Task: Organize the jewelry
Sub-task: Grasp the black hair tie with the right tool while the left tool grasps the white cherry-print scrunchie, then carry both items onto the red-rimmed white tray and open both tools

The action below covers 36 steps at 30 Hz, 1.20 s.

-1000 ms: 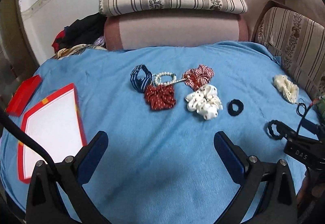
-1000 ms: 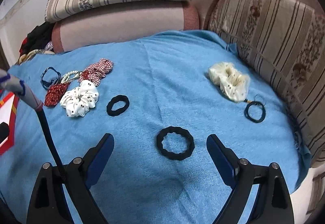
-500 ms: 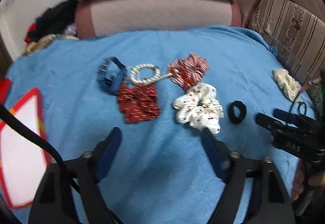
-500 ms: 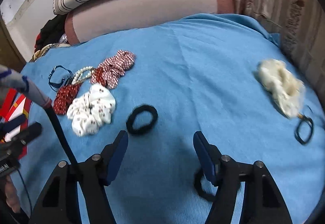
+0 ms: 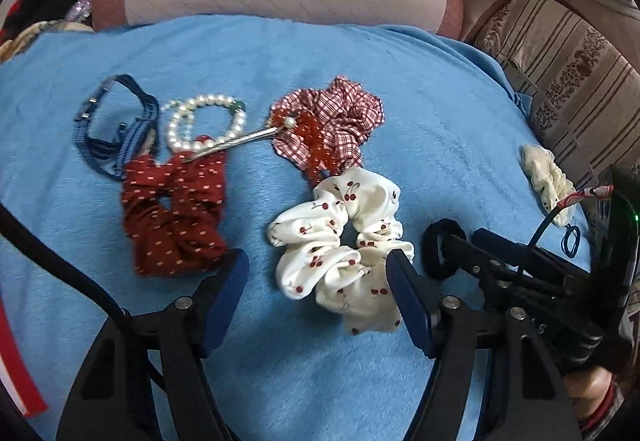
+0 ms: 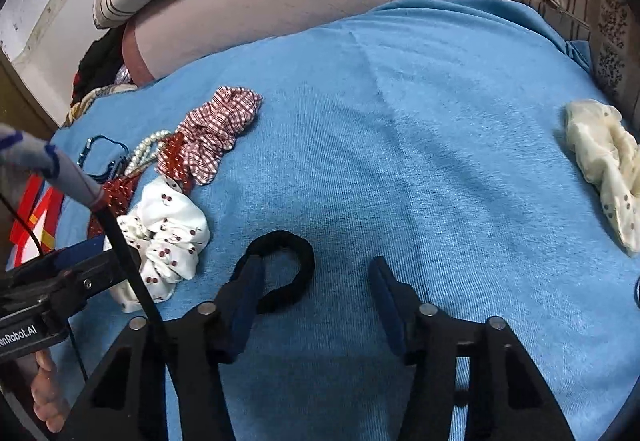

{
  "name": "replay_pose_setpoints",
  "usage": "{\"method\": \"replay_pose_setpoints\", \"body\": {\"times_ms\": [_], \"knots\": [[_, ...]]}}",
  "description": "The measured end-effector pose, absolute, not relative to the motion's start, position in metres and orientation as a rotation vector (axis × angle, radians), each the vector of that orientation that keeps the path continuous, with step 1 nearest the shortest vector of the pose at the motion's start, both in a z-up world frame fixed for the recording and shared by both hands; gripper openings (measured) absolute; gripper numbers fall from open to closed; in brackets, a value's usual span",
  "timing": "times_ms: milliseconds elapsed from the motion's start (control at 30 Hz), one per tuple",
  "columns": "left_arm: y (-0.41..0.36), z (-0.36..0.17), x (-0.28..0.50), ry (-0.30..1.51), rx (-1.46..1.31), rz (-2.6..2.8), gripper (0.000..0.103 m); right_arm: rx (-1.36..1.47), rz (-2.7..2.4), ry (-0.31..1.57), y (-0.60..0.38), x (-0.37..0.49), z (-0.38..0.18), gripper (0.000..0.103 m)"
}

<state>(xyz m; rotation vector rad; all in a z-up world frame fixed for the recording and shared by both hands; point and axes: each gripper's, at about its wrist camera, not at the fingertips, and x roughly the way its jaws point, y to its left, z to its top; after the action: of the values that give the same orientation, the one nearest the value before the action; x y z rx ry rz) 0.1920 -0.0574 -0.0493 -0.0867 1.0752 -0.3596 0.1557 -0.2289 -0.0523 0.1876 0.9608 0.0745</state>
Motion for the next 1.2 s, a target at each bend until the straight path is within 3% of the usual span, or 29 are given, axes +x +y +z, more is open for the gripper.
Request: {"method": "replay_pose_setpoints", "body": {"times_ms": [33,100,167,200,267,333,433,833,1200], "knots": [[-0.059,-0.051,0.193,1.080,-0.090,-0.367,0.069,0.178,0.076,0.955,-0.227,0.155,-0.052,0.054],[-0.065,-0.055,0.194,1.090,-0.089,-0.383,0.056,0.160,0.072,0.950,-0.225,0.156,-0.053,0.052],[-0.070,-0.061,0.197,1.126,-0.101,-0.406,0.019,0.137,0.075,0.940,-0.219,0.155,-0.053,0.050],[-0.071,-0.065,0.197,1.150,-0.109,-0.412,0.013,0.130,0.077,0.936,-0.217,0.155,-0.054,0.045],[-0.076,-0.069,0.195,1.154,-0.101,-0.396,0.010,0.105,0.085,0.931,-0.212,0.153,-0.054,0.033],[-0.080,-0.067,0.190,1.140,-0.081,-0.387,0.009,0.083,0.095,0.928,-0.208,0.149,-0.055,0.015],[-0.082,-0.054,0.180,1.113,-0.058,-0.382,0.008,0.104,0.113,0.925,-0.209,0.144,-0.051,0.007],[-0.027,0.015,0.119,0.970,-0.068,-0.309,0.008,0.103,0.172,0.844,-0.181,0.099,0.012,0.006],[0.101,0.048,0.067,0.895,-0.095,-0.119,0.008,0.018,0.349,0.844,-0.070,0.089,0.044,0.006]]}}
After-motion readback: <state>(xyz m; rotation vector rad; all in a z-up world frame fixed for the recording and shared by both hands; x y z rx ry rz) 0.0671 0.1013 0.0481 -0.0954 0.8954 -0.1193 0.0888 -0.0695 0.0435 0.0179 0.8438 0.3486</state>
